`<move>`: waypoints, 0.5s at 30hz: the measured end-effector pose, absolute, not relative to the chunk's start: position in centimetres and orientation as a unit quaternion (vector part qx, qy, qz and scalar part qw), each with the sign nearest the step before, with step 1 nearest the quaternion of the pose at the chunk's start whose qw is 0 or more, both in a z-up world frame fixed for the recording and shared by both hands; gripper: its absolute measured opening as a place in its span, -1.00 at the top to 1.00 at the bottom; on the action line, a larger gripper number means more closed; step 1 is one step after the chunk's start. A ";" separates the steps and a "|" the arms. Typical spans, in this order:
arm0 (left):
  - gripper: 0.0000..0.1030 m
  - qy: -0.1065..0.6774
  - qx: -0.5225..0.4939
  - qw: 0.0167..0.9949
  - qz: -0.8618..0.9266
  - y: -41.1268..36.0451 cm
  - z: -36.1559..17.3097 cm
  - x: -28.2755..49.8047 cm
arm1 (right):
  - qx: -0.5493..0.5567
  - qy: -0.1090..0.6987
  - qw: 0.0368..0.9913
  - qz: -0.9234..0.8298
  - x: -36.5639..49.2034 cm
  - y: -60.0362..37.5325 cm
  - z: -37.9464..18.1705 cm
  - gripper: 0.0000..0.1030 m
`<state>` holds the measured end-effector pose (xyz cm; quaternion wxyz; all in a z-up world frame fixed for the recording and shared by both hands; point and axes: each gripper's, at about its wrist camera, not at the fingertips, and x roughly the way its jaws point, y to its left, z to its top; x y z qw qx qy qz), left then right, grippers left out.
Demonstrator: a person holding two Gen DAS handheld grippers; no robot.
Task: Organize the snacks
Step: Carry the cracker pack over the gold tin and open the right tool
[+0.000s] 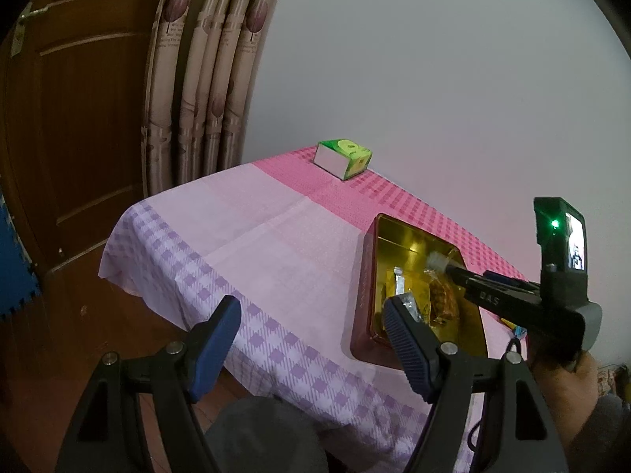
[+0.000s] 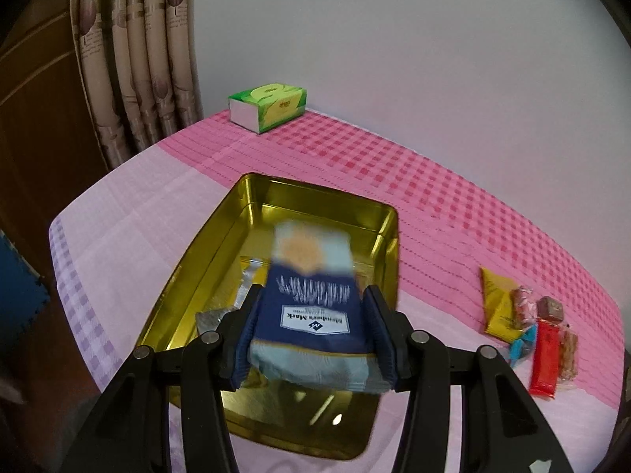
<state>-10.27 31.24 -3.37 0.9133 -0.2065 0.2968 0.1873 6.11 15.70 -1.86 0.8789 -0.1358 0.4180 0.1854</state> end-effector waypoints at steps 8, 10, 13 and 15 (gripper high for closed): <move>-0.48 0.313 -0.218 0.905 0.188 31.9 -4.2 -9.6 | -0.151 0.435 0.867 0.190 7.3 17.3 -4.0 0.16; -0.48 0.315 -0.220 0.904 0.187 31.9 -4.3 -9.5 | -0.145 0.440 0.865 0.191 7.5 17.2 -4.6 0.16; -0.48 0.320 -0.220 0.903 0.183 32.0 -4.5 -9.3 | -0.142 0.443 0.863 0.195 7.4 17.0 -5.0 0.18; -0.48 0.321 -0.218 0.904 0.182 32.0 -4.6 -9.2 | -0.133 0.439 0.866 0.198 7.4 16.6 -4.8 0.18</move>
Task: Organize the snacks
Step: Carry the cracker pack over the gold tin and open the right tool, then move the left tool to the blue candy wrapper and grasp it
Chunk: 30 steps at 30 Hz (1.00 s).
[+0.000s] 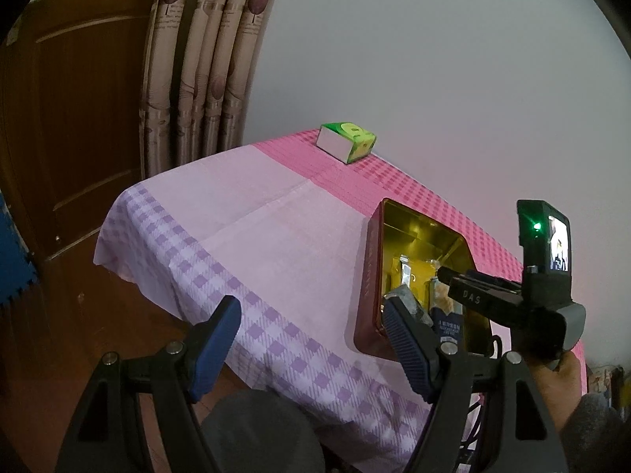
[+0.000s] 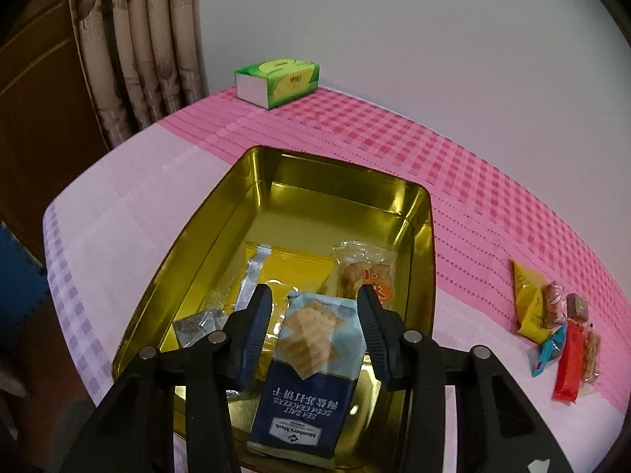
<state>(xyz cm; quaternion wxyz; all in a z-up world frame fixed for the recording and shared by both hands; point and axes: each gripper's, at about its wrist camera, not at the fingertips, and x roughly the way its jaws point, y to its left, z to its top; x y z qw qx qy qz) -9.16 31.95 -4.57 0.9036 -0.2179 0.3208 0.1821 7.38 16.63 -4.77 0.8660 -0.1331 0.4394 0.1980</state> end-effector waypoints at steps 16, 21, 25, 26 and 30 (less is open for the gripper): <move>-0.48 0.341 -0.119 0.927 0.103 25.6 -5.8 -6.7 | -0.019 0.396 0.911 0.111 -3.5 -7.1 -3.0 0.20; -0.48 0.367 -0.049 0.929 0.024 18.9 -6.6 -3.1 | 0.000 0.389 0.921 0.038 -6.9 -15.0 -4.5 0.19; -0.48 0.372 0.004 0.928 -0.036 11.8 -6.2 1.0 | 0.051 0.383 0.922 0.019 -6.1 -18.5 -4.1 0.19; -0.48 0.373 0.011 0.926 -0.050 10.1 -6.2 2.1 | 0.055 0.376 0.925 0.018 -5.9 -18.9 -3.5 0.19; -0.48 0.382 0.032 0.918 -0.099 3.9 -7.1 6.9 | 0.057 0.342 0.938 0.016 -5.5 -20.0 -0.2 0.15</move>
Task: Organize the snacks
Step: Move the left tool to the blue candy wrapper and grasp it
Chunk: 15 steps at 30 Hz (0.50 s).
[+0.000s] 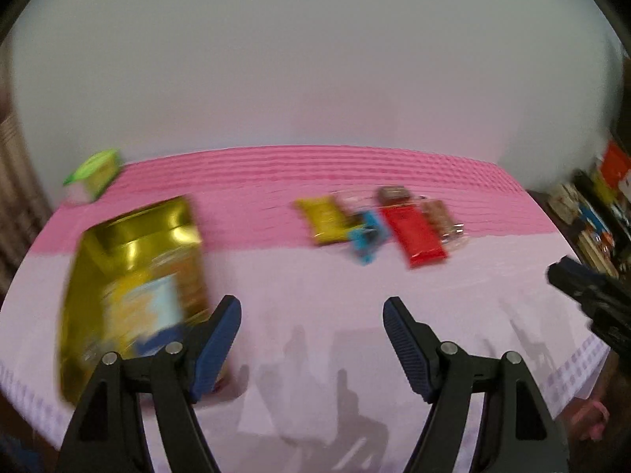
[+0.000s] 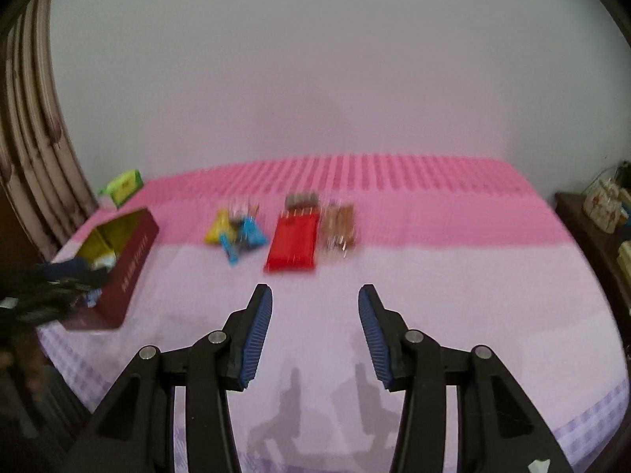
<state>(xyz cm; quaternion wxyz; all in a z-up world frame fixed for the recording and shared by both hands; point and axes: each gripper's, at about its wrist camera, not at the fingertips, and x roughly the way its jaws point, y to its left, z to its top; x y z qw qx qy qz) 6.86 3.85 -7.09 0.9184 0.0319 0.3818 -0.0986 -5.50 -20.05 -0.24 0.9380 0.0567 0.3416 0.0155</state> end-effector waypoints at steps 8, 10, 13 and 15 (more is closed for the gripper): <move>-0.47 0.417 0.018 0.900 -0.129 -1.3 -11.4 15.5 | 0.120 0.325 0.938 0.006 -5.8 -23.5 1.4 0.09; -0.41 0.423 0.029 0.895 -0.135 -2.4 -12.4 16.7 | 0.127 0.320 0.939 0.009 -5.9 -23.7 1.7 0.07; -0.39 0.422 0.041 0.896 -0.133 -3.6 -13.2 17.9 | 0.127 0.310 0.942 0.019 -6.1 -23.2 2.2 0.04; -0.36 0.426 0.038 0.896 -0.121 -3.7 -13.6 18.6 | 0.124 0.311 0.942 0.025 -6.1 -22.8 2.2 0.02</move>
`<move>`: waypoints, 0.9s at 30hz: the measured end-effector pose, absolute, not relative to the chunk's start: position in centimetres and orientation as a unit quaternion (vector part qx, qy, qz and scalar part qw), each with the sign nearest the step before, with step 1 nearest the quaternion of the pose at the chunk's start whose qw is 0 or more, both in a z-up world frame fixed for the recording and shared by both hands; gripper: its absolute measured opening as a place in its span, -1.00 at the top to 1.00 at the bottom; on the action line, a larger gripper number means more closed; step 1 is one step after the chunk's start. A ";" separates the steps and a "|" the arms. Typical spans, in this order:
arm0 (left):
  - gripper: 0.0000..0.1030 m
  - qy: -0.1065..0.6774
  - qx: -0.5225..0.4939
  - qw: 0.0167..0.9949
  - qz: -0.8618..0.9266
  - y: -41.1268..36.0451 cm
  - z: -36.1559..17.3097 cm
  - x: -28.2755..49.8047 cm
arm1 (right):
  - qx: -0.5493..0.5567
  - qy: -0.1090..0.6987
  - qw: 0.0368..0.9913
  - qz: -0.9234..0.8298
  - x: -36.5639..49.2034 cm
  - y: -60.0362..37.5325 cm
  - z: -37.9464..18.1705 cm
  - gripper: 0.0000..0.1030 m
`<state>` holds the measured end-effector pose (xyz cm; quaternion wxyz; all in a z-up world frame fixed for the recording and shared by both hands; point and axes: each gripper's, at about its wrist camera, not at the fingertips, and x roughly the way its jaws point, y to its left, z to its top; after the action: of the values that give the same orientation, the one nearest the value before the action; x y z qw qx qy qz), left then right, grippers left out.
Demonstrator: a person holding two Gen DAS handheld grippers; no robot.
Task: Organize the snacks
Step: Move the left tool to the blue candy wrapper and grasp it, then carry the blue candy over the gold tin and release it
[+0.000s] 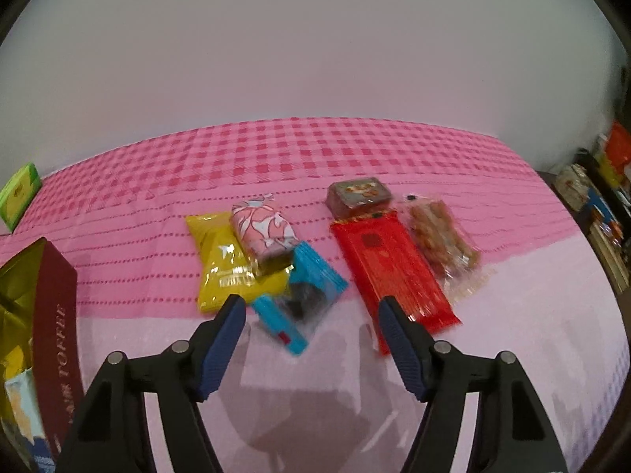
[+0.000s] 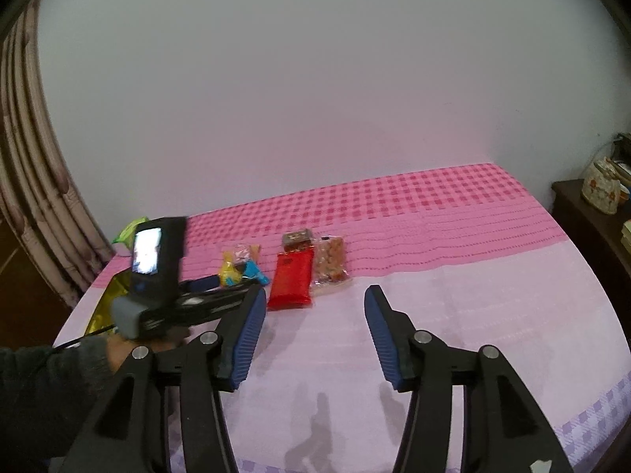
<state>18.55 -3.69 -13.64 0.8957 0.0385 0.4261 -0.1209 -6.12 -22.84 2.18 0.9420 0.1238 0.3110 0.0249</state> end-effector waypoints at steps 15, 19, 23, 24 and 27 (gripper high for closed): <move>0.41 0.437 -0.008 0.885 -0.160 -1.5 -12.3 15.8 | 0.123 0.317 0.939 0.046 -6.3 -21.7 1.9 0.02; 0.41 0.422 -0.005 0.895 -0.143 0.5 -10.3 13.4 | 0.121 0.324 0.937 0.053 -6.3 -20.9 1.6 0.02; 0.41 0.404 -0.006 0.907 -0.116 4.0 -7.4 11.9 | 0.110 0.324 0.938 0.058 -6.5 -20.1 1.7 -0.01; 0.41 0.398 -0.004 0.912 -0.102 5.1 -6.6 11.6 | 0.107 0.322 0.939 0.059 -6.6 -19.9 1.8 -0.03; 0.41 0.387 -0.004 0.919 -0.071 8.8 -4.6 11.5 | 0.107 0.316 0.941 0.062 -6.8 -19.8 2.2 -0.17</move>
<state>11.55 8.76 -4.63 0.9193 -0.0044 0.3870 -0.0710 -6.85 -19.75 2.21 0.9405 0.1075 0.3162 0.0625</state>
